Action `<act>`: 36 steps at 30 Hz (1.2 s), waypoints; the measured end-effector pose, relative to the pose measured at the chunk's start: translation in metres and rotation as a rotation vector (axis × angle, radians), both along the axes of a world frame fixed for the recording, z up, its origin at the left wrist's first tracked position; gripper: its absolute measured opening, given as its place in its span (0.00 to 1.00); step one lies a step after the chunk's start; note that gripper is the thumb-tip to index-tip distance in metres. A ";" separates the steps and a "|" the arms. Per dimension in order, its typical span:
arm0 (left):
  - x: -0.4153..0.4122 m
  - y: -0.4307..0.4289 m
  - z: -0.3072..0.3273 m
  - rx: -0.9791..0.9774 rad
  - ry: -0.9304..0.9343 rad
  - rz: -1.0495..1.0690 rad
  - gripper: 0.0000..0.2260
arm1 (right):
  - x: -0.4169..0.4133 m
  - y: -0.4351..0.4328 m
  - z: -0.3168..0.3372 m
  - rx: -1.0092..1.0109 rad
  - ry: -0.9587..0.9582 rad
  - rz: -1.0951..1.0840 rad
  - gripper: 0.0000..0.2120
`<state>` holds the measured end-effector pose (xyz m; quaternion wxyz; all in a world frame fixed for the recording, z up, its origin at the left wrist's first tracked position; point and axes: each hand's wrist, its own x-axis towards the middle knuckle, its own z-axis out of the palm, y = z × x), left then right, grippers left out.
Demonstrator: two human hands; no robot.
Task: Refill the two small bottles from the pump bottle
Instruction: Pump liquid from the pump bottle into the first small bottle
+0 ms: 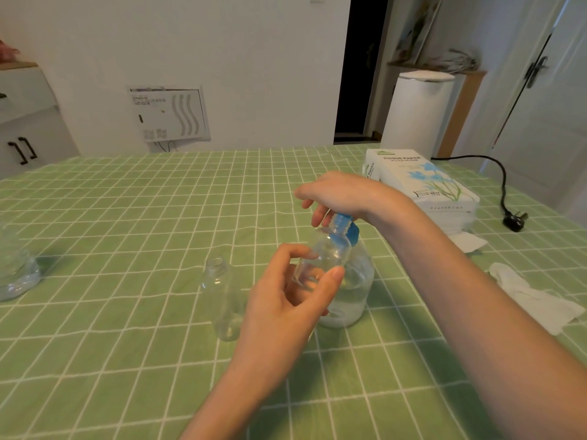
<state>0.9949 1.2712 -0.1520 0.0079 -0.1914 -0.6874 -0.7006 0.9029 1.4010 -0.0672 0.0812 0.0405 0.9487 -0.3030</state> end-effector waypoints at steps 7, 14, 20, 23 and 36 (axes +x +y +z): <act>0.001 0.000 -0.003 -0.015 -0.007 0.001 0.15 | 0.001 -0.001 -0.008 0.025 -0.007 0.031 0.15; 0.001 0.000 -0.001 -0.036 0.002 -0.003 0.12 | 0.001 0.001 -0.001 0.013 0.050 0.014 0.19; 0.001 0.000 0.001 -0.025 0.004 -0.006 0.12 | 0.001 0.001 0.004 0.013 0.029 0.008 0.19; 0.001 0.001 0.000 -0.012 0.000 -0.002 0.13 | 0.000 0.000 0.001 -0.010 -0.007 0.009 0.16; 0.002 -0.001 -0.002 -0.020 -0.015 0.005 0.13 | 0.002 -0.001 -0.008 -0.018 0.025 0.002 0.17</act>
